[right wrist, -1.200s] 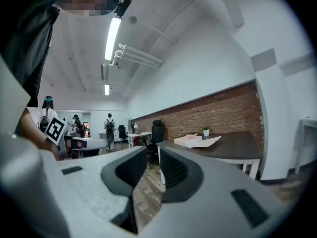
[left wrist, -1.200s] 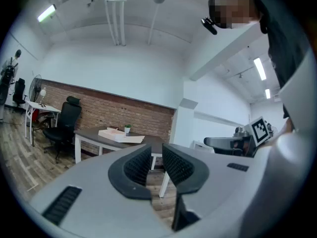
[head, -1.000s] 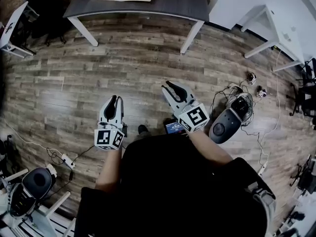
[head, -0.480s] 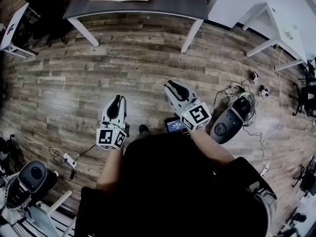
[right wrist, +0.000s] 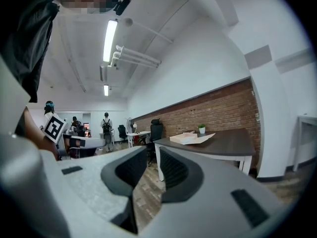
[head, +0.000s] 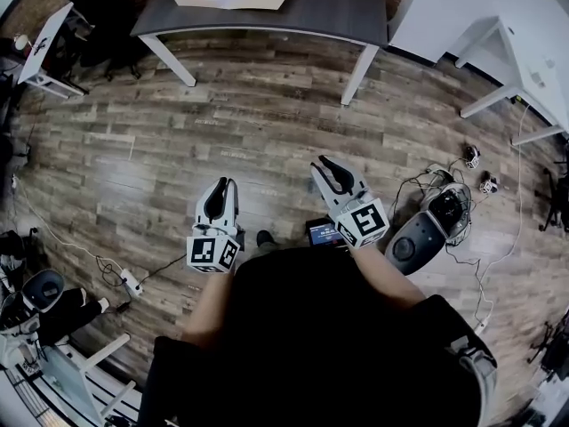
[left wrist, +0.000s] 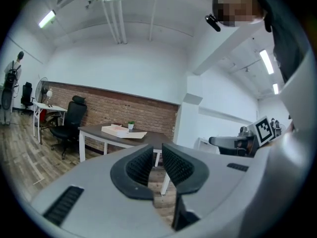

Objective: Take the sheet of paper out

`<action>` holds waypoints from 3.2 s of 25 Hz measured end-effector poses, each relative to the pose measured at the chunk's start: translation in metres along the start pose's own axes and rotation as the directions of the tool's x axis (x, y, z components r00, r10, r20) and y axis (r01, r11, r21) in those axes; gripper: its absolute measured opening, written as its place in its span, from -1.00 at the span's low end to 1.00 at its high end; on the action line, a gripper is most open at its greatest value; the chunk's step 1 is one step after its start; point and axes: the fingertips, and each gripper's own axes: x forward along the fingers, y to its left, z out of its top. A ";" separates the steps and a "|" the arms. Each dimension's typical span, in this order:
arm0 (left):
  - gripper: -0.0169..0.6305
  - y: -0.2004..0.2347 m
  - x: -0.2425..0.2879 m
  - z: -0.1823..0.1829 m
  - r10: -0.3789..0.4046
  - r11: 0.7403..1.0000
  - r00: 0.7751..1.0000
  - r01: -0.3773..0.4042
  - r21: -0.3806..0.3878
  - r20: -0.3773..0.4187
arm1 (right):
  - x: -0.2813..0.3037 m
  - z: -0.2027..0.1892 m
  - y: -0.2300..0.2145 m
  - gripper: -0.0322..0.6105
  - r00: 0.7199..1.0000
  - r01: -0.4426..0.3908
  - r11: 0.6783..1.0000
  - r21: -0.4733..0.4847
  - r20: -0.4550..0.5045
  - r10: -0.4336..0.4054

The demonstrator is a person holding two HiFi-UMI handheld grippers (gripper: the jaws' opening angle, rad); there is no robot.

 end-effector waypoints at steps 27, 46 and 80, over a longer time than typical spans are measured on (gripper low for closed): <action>-0.82 -0.024 0.019 -0.004 0.080 0.997 0.996 -0.081 0.018 0.042 | -0.019 -0.026 -0.049 -0.64 0.999 -0.039 0.999 0.023 -0.025 0.039; -0.79 0.087 0.206 0.026 0.028 1.000 0.999 -0.028 -0.007 0.031 | 0.158 0.014 -0.159 -0.64 0.997 -0.009 1.000 -0.025 -0.075 0.007; -0.96 0.276 0.534 0.112 0.179 0.983 0.982 -0.176 -0.060 0.059 | 0.512 0.089 -0.372 -0.63 0.967 -0.253 0.967 0.004 -0.018 0.253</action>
